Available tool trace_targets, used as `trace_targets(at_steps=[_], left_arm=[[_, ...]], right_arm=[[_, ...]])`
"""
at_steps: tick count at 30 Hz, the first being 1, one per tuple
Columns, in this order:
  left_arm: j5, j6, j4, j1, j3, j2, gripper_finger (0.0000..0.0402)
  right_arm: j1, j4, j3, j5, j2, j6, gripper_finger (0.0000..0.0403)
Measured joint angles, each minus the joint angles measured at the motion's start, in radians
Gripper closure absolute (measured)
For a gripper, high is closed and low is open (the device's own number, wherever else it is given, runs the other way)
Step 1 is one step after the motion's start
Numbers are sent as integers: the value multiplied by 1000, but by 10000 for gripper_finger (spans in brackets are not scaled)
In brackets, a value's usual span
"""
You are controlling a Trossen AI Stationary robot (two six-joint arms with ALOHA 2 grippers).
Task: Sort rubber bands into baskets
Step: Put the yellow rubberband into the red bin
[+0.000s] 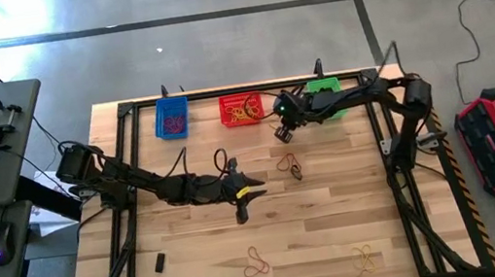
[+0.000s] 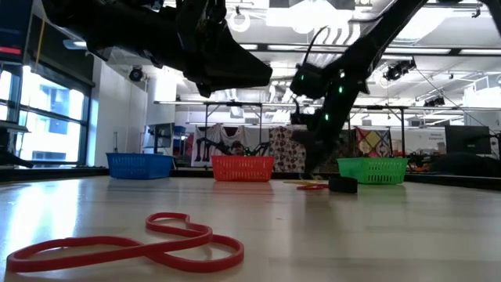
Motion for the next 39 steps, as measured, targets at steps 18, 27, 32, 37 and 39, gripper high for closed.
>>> trace_targets(at_steps=[18,27,32,37,39], left_arm=[[8,8,3,-33,0,0,298],[4,15,1,-33,0,0,298],[4,15,0,-33,0,0,298],[4,14,-2,-33,0,0,298],[6,14,-3,-32,0,0,298]], right_arm=[[160,66,1,-21,-320,-9,402],[148,273,1,-22,-319,-55,403],[110,319,28,-21,-308,-70,403],[88,290,133,-45,-234,-99,403],[79,261,191,-56,-189,-118,403]])
